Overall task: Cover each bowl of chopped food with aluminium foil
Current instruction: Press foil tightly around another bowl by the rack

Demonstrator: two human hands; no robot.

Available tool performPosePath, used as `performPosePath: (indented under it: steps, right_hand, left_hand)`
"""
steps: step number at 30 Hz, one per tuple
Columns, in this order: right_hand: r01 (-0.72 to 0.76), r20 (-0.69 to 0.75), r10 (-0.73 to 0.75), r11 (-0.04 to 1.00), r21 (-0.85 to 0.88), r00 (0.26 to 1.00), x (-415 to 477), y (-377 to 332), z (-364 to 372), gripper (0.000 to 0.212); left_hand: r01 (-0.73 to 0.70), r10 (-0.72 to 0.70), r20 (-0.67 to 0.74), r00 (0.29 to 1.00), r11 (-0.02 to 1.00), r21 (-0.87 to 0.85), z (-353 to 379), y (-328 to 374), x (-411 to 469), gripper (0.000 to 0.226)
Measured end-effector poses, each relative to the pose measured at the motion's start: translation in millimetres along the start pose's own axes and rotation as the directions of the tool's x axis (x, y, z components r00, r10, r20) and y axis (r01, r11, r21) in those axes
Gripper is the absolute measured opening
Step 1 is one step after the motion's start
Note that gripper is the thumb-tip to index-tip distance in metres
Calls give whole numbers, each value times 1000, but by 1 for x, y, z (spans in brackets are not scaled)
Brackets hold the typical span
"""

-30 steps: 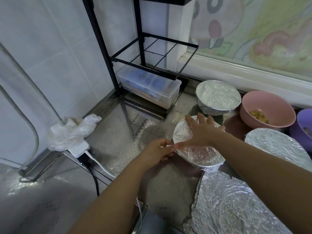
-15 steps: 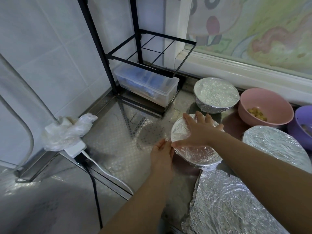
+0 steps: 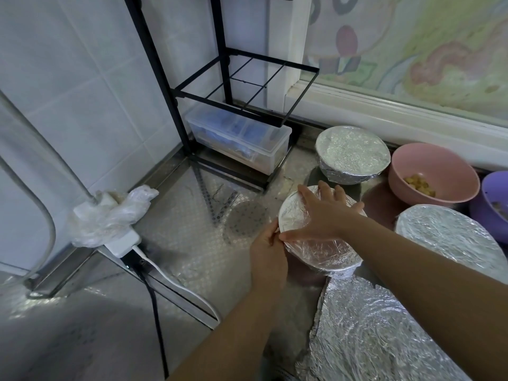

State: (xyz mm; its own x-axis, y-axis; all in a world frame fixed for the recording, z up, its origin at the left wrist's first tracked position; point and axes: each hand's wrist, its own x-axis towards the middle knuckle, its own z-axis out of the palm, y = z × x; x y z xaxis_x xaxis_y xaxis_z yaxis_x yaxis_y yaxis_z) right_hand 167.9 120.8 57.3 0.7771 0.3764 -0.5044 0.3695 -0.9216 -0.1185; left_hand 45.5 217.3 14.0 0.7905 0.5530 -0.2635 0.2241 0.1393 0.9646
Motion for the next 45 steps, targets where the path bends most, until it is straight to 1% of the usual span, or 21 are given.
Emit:
performPosePath:
  steps: [2,3,6,9,11,14,16,18,21,24,28,32,34,37,42,43,45]
  right_hand:
    - [0,-4,0,1000,5,1000,0,0,1,141]
    - [0,-7,0,1000,6,1000,0,0,1,141]
    - [3,-13,-3,1000,5,1000,-1,-1,0,140]
    - [-1,-17,1,1000,3,1000,-1,-1,0,139]
    - [-2,-7,2,1000,6,1000,-1,-1,0,141]
    - [-3,2,3,1000,14,1000,-2,-2,-1,146]
    - [-2,1,2,1000,21,1000,-1,-1,-1,143]
    - [3,-6,-3,1000,23,1000,-1,-1,0,141]
    - [5,-7,-5,1000,15,1000,-1,-1,0,141]
    - [6,-5,-6,1000,11,1000,-2,-1,-1,141]
    - [10,-8,-9,999,34,1000,-2,-1,1,142]
    - [10,-7,-10,999,37,1000,-1,-1,1,142]
    - [9,-12,-8,1000,30,1000,-1,0,2,142]
    - [9,-15,-9,999,31,1000,0,-1,4,143]
    - [5,-23,-5,1000,28,1000,1,-1,4,141]
    - [4,-21,-3,1000,29,1000,1,-1,3,141]
    - [1,-22,0,999,33,1000,0,-2,3,141]
  left_hand:
    - [-71,71,7,997,979,190,-5,1,6,47]
    - [-89,88,17,996,964,249,-7,0,9,45]
    - [-63,37,91,995,952,300,-17,7,16,49]
    - [-88,-15,266,964,924,372,-26,20,27,54]
    - [-8,-116,325,938,933,359,-29,33,36,55]
    - [181,-305,362,881,924,337,-29,51,46,48]
    - [254,-372,394,840,913,319,-27,64,49,36]
    - [314,-406,429,807,910,270,-26,74,49,26]
    - [405,-445,432,785,895,186,-26,83,48,25]
    - [465,-479,413,774,874,143,-25,85,49,24]
    - [502,-505,410,760,856,124,-26,82,53,31]
    - [524,-519,367,772,846,96,-24,77,55,31]
    - [523,-525,372,766,844,114,-21,79,53,31]
    - [503,-515,400,758,852,143,-16,85,51,26]
    - [456,-517,366,774,856,245,-10,92,53,23]
    - [441,-517,363,775,854,275,-9,93,54,28]
    - [431,-528,362,768,845,318,-5,93,58,51]
